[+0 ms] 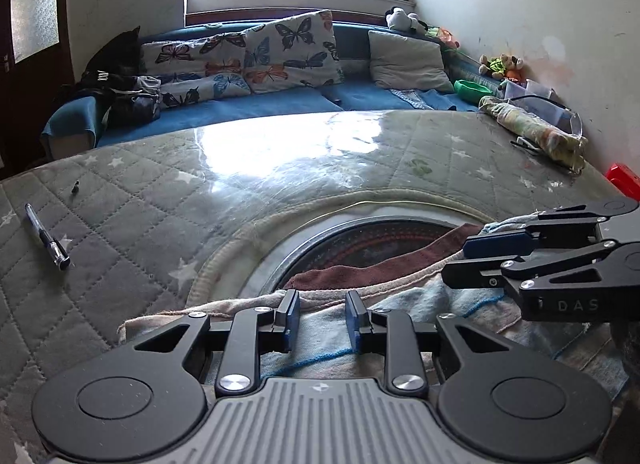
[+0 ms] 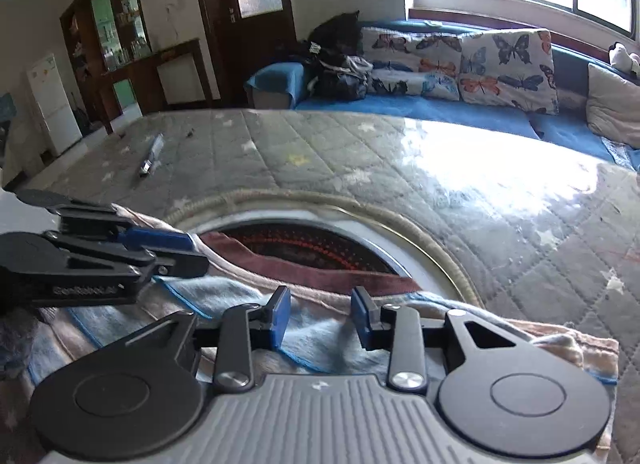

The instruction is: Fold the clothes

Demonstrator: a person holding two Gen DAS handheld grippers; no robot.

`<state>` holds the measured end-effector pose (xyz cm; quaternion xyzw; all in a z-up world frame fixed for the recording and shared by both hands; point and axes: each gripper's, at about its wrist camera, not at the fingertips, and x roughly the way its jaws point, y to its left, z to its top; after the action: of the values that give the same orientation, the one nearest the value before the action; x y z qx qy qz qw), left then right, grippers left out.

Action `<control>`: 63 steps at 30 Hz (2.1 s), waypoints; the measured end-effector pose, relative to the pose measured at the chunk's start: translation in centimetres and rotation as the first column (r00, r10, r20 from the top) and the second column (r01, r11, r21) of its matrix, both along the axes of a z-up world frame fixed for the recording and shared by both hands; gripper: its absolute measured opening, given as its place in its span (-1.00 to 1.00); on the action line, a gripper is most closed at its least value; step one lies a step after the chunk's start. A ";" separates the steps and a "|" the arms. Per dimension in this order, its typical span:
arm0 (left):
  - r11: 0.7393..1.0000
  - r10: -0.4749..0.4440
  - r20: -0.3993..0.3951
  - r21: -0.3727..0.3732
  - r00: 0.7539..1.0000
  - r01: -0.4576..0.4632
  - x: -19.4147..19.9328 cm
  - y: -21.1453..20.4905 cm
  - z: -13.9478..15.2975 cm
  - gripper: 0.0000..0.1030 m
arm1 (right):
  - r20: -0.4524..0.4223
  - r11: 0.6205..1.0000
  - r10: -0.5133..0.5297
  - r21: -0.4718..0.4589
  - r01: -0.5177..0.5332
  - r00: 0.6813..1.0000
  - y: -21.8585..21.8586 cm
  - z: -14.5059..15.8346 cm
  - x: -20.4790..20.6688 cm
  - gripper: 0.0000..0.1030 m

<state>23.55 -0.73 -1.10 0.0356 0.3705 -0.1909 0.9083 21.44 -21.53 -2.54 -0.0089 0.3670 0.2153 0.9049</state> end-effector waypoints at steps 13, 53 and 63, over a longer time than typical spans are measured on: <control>1.000 0.006 -0.001 0.001 1.000 -0.006 0.1 0.0 0.0 -0.47 | -0.003 0.987 0.145 -0.065 -0.145 0.989 2.6 -0.4 -3.1 -0.34; 0.998 0.052 0.026 0.021 0.998 -0.053 -0.1 0.0 -0.3 -0.42 | 0.012 0.991 -0.010 -0.130 0.012 1.000 -10.5 0.1 -15.8 -0.19; 0.998 0.054 0.028 0.027 0.998 -0.055 -0.1 -0.2 -0.3 -0.39 | 0.069 0.992 -0.049 -0.110 0.057 0.996 -10.1 2.2 -11.6 -0.21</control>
<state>23.46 -0.94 -1.40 0.0406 0.3613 -0.1603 0.9177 9.80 -31.61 -0.37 -0.0571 0.3485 0.1697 0.9200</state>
